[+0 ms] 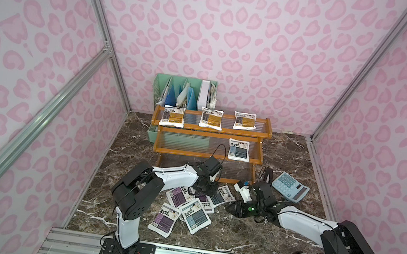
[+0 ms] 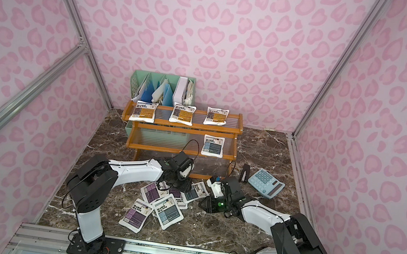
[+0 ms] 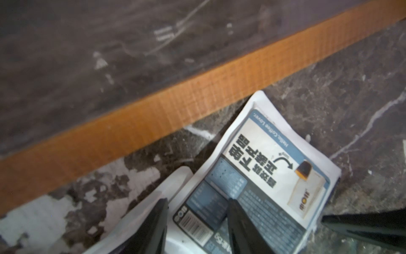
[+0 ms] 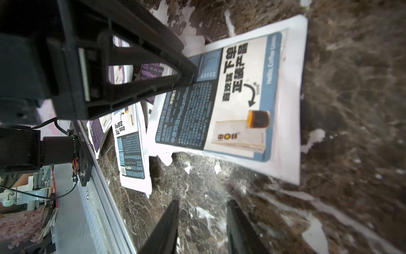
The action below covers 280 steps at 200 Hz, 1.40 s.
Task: Place the bagged coffee beans on the shelf by color
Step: Pick up the bagged coffee beans at the center of the board.
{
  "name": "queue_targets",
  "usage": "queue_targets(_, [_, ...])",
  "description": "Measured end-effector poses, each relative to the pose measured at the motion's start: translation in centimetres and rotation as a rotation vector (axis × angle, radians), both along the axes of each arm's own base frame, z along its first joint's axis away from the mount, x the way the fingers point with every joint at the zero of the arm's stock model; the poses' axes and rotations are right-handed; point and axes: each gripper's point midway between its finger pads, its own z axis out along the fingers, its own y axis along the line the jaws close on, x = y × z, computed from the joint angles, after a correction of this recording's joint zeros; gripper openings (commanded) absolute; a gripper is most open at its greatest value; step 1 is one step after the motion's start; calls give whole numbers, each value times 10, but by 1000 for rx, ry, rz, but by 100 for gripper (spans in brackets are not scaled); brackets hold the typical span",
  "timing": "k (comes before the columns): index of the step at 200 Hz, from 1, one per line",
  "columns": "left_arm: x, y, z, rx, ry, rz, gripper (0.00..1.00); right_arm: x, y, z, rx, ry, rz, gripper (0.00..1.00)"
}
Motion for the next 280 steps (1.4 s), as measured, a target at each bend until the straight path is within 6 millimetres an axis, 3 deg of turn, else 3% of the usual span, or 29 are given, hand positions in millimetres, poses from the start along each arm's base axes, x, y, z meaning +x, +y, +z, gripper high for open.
queue_targets(27, [-16, -4, -2, -28, 32, -13, 42, 1, 2, -4, 4, 1, 2, 40])
queue_targets(61, [-23, -10, -2, -41, 46, -22, 40, 1, 8, -14, 18, 39, 19, 40])
queue_targets(120, [-27, -18, -4, -54, 83, -43, 38, 19, 15, -4, 105, 13, -8, 38])
queue_targets(132, [-28, -20, -4, -63, 92, -52, 38, 23, 17, -4, 117, 18, -20, 31])
queue_targets(154, [-31, -22, -4, -72, 102, -69, 38, 24, 19, -6, 126, 29, -19, 8])
queue_targets(179, [-35, -19, 1, -74, 104, -72, 49, 25, 16, -2, 129, 23, -34, 2])
queue_targets(199, [-36, -9, 17, -80, 85, -56, 53, 23, 13, 12, 142, -21, -35, 1])
queue_targets(238, [-14, 18, 76, -171, -44, 48, 57, 14, 9, 49, 181, -104, -6, 1])
queue_targets(280, [-15, 35, 124, -338, -93, 94, 57, 8, 15, 100, 261, -172, 49, 1])
